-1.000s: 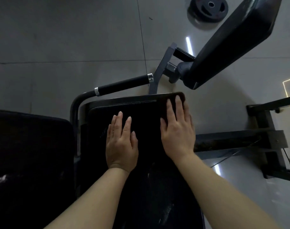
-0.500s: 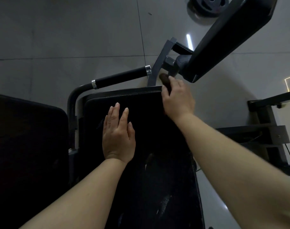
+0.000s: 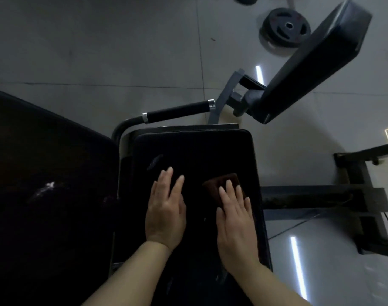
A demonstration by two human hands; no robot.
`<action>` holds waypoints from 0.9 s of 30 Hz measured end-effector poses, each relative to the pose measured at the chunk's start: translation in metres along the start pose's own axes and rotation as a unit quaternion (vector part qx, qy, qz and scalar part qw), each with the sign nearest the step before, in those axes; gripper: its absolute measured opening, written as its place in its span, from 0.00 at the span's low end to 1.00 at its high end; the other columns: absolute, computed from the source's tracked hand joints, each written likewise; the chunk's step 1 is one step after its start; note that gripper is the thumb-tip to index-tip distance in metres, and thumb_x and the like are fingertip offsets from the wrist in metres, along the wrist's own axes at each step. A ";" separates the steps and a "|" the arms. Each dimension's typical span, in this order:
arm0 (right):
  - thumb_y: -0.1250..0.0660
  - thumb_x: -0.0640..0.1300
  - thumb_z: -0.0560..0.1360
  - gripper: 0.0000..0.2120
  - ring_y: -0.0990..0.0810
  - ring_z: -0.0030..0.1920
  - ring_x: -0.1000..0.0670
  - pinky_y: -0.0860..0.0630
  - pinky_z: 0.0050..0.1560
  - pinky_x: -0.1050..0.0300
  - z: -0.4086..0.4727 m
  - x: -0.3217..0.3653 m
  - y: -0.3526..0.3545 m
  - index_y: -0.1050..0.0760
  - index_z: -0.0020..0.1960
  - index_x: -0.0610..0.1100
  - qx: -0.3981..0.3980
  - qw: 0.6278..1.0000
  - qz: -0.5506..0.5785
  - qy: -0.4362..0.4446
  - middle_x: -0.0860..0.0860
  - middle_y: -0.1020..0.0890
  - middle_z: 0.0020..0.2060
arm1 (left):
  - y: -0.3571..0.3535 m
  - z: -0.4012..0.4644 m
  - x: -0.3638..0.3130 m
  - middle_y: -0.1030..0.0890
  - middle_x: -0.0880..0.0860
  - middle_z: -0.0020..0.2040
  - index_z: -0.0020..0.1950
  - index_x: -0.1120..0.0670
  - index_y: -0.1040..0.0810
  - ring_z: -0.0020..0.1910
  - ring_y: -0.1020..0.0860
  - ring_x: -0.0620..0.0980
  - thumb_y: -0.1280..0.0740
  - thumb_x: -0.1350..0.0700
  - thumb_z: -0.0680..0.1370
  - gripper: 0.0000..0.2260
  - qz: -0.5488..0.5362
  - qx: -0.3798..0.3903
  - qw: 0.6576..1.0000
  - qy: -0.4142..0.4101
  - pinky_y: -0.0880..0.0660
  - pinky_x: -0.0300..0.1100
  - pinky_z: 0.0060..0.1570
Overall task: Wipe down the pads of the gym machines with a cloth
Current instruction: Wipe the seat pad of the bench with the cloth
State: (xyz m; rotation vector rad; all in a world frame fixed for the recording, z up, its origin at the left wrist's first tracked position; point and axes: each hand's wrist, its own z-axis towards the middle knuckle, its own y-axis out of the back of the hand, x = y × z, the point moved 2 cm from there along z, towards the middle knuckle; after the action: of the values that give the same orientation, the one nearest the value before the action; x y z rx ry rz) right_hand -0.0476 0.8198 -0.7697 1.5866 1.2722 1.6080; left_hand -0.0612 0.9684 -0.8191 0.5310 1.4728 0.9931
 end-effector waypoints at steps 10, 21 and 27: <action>0.50 0.55 0.81 0.23 0.47 0.76 0.47 0.60 0.75 0.41 0.175 0.060 -0.018 0.42 0.74 0.53 0.076 0.979 -0.170 0.089 0.51 0.36 0.72 | -0.003 -0.001 0.003 0.34 0.56 0.72 0.65 0.56 0.32 0.74 0.40 0.52 0.46 0.57 0.79 0.16 -0.014 -0.010 1.000 0.018 0.31 0.57 0.66; 0.49 0.52 0.80 0.26 0.47 0.77 0.46 0.47 0.73 0.42 0.012 -0.005 0.003 0.44 0.76 0.50 0.103 0.962 -0.189 0.169 0.49 0.43 0.77 | -0.002 0.001 0.004 0.34 0.56 0.72 0.64 0.55 0.32 0.74 0.39 0.53 0.48 0.57 0.79 0.15 -0.041 -0.015 0.999 0.018 0.35 0.53 0.69; 0.50 0.54 0.80 0.25 0.47 0.77 0.48 0.53 0.74 0.40 0.076 -0.008 0.012 0.42 0.76 0.52 0.075 0.958 -0.220 0.165 0.51 0.41 0.76 | -0.003 0.001 0.003 0.33 0.58 0.71 0.66 0.56 0.32 0.73 0.38 0.54 0.47 0.56 0.79 0.17 -0.014 -0.008 1.000 0.013 0.33 0.55 0.67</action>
State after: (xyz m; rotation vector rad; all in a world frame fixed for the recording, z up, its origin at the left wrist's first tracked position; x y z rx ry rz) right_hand 0.0291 0.8260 -0.7733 1.0306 1.8120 1.5490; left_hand -0.0599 0.9700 -0.8228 0.4860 1.4905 0.9920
